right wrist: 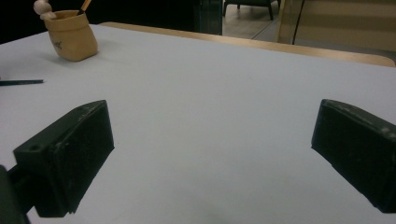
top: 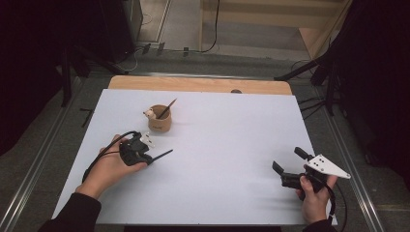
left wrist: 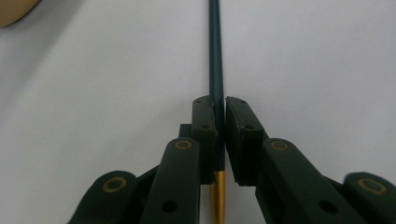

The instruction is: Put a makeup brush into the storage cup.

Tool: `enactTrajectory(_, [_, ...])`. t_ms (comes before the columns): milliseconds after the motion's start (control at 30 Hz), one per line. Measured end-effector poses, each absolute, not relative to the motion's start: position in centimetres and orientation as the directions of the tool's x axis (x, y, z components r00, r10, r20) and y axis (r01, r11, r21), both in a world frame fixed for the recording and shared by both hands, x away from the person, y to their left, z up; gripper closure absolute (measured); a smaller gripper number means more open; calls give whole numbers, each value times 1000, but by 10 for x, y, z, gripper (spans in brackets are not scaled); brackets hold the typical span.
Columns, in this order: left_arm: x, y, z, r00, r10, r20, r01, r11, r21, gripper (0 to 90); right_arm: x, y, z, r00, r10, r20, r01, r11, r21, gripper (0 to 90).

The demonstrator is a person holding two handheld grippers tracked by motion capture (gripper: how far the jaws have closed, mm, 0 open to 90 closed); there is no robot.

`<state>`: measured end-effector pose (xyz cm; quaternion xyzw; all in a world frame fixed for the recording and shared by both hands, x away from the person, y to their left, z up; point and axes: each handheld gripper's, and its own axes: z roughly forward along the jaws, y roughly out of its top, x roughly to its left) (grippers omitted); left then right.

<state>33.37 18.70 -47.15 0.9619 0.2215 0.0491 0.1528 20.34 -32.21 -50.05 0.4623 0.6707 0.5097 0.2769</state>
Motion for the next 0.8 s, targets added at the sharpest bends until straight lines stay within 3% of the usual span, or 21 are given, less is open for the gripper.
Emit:
enactTrajectory(367, [332, 184, -471, 888, 457, 48, 422, -854, 305, 846, 203, -321, -500, -420, 902, 99, 342, 56, 938, 0])
enactTrajectory(567, [332, 195, -472, 850, 526, 13, 476, -779, 409, 847, 203, -322, -500, -418, 903, 97, 340, 56, 939, 0])
enactTrajectory(800, [329, 190, -464, 852, 522, -20, 463, -738, 491, 847, 204, -315, -500, -429, 901, 66, 339, 93, 936, 0])
